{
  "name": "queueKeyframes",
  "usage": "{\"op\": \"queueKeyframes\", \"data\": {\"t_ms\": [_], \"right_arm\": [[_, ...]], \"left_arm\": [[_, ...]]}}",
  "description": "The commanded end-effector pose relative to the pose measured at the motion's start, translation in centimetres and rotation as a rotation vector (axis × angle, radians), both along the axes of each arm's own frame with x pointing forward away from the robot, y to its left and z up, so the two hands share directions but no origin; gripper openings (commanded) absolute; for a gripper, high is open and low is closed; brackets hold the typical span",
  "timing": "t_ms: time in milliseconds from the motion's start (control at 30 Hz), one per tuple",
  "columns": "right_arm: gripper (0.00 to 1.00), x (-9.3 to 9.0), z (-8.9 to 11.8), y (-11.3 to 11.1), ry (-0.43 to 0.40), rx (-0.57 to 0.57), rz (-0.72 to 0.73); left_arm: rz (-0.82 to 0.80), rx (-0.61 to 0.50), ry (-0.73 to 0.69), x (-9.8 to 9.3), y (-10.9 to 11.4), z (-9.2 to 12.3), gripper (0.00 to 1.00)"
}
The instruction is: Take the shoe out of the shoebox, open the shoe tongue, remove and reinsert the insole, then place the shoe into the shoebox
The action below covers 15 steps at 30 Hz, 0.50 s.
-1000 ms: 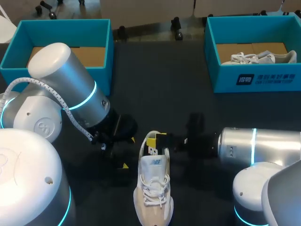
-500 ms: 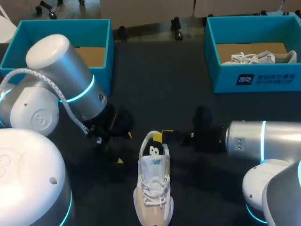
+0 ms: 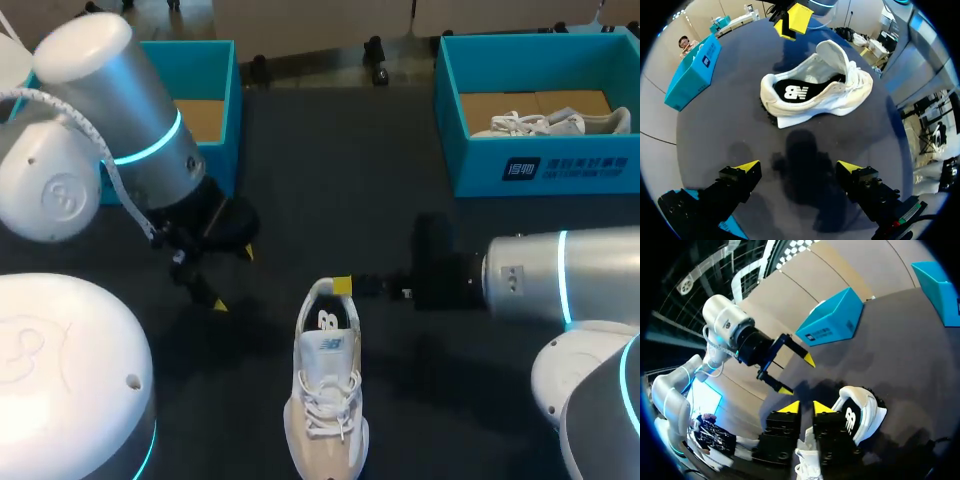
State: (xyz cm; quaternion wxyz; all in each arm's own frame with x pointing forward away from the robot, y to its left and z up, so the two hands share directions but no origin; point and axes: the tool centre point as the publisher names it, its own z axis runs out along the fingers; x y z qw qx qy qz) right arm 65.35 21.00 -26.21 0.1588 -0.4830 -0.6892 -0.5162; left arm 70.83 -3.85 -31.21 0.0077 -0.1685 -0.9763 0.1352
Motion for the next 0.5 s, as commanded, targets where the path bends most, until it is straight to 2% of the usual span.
{"op": "queueKeyframes", "data": {"t_ms": [33, 100, 133, 500], "right_arm": [[0.00, 0.0, 0.7, 0.6, 0.085, -0.213, -0.054], [0.00, 0.0, 0.7, 0.6, 0.156, -0.273, -0.093], [0.00, 0.0, 0.7, 0.6, 0.156, -0.273, -0.093], [0.00, 0.0, 0.7, 0.6, 0.156, -0.273, -0.093]], "left_arm": [[-0.037, 0.045, -0.015, 0.5, 1.3, 2.1, 1.00], [-0.088, 0.106, -0.040, 1.0, 1.9, 2.6, 1.00], [-0.121, 0.134, -0.055, 1.2, 2.3, 3.0, 1.00], [-0.121, 0.134, -0.055, 1.2, 2.3, 3.0, 1.00]]}}
